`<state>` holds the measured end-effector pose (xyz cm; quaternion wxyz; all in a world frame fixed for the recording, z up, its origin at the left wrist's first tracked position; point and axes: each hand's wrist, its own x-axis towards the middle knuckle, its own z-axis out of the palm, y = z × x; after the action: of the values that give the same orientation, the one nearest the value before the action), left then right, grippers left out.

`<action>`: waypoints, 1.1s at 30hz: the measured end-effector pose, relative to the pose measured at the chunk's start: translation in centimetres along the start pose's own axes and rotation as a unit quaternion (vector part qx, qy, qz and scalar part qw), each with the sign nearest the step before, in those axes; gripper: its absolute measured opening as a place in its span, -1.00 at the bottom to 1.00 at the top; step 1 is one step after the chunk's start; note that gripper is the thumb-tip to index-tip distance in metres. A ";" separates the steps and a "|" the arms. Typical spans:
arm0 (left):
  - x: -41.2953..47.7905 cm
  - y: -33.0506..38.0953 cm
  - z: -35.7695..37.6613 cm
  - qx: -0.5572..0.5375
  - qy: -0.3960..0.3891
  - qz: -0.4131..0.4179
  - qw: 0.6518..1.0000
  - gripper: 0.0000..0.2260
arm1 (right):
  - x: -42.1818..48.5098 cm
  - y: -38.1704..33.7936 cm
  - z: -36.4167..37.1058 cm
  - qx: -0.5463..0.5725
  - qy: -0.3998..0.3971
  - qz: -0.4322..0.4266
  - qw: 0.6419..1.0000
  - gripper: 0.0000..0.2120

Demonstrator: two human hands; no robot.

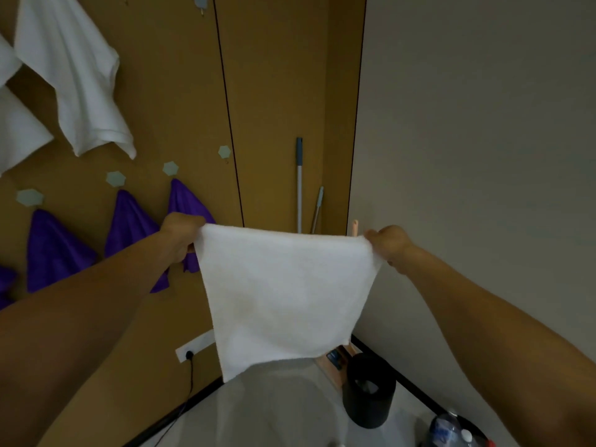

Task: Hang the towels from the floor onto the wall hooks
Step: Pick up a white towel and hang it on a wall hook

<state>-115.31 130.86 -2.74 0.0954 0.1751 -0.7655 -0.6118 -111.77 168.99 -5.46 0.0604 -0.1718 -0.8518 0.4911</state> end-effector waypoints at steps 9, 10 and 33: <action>-0.9 -0.3 -0.6 -0.003 -0.056 -0.027 0.998 -0.77 | -0.2 -0.6 0.1 0.155 -0.139 0.079 0.975 -0.76; -1.0 -0.3 -0.8 0.012 -0.071 -0.035 0.997 -0.76 | 0.0 -0.7 0.1 0.169 -0.136 0.071 0.974 -0.78; -3.3 0.8 -0.3 0.233 -0.229 0.003 0.945 -0.75 | 1.9 1.1 -1.0 -0.035 -0.011 -0.124 0.992 -0.59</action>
<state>-112.28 131.98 -1.65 -0.1239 0.0452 -0.8883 -0.4399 -112.98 170.96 -6.01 0.1052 -0.0618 -0.8838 0.4516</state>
